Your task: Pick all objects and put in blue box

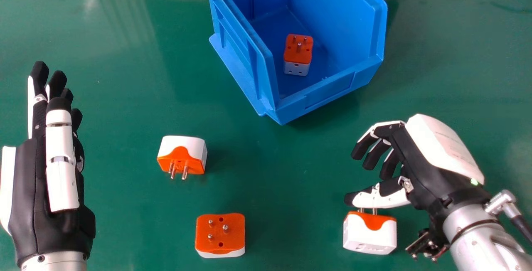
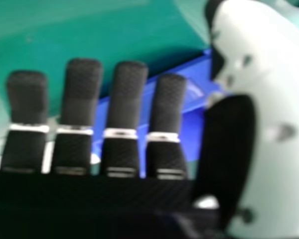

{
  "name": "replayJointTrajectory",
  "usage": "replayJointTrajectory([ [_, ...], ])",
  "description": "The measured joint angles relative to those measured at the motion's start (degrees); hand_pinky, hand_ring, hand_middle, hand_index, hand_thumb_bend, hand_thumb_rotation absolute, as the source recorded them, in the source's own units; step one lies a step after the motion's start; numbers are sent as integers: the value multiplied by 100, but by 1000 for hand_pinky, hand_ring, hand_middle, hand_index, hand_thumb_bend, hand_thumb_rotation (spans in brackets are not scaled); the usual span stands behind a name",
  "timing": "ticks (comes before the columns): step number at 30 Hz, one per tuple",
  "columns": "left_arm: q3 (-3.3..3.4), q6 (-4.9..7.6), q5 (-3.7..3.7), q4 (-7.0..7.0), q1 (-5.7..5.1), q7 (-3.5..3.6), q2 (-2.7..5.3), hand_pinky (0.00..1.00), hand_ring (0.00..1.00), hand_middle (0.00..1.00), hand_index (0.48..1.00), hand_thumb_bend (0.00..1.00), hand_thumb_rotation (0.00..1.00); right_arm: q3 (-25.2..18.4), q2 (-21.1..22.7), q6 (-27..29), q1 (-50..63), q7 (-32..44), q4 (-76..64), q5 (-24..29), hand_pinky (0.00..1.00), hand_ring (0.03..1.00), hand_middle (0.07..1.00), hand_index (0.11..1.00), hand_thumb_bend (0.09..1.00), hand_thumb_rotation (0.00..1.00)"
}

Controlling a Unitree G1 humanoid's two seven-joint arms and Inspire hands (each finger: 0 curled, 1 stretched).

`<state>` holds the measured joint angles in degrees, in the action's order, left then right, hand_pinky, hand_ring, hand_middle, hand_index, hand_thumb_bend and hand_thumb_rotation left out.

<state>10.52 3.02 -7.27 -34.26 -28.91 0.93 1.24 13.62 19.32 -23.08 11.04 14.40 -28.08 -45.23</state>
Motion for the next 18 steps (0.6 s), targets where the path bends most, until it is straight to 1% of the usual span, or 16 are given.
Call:
replayJointTrajectory([
  [4, 0, 0, 0, 0, 19, -16, 0, 1000, 1000, 993, 996, 154, 1000, -8, -19, 8, 1, -77, 1, -2, 291, 413, 518, 546, 488, 0],
  [8, 1, 1, -2, 0, 36, -2, 0, 1000, 1000, 995, 998, 160, 1000, -46, -71, 3, 6, -80, -2, -2, 286, 409, 511, 550, 488, 0],
  [14, 2, 6, -2, 13, 18, 12, 2, 1000, 1000, 998, 999, 166, 1000, -55, -68, -67, 134, 93, -216, -53, 284, 406, 493, 556, 488, 0],
  [16, 0, 7, -1, 13, 6, 15, 2, 1000, 1000, 999, 1000, 163, 1000, -54, 3, -166, 181, 306, -396, -167, 336, 458, 537, 580, 628, 0],
  [17, -2, 6, 2, 12, 3, 11, 3, 1000, 1000, 999, 1000, 163, 1000, -54, 35, -198, 200, 384, -472, -250, 336, 458, 537, 580, 628, 0],
  [18, -4, 6, 7, 12, 0, 4, 4, 1000, 1000, 999, 1000, 154, 1000, -59, 59, -256, 220, 464, -565, -284, 351, 475, 555, 593, 687, 5],
])
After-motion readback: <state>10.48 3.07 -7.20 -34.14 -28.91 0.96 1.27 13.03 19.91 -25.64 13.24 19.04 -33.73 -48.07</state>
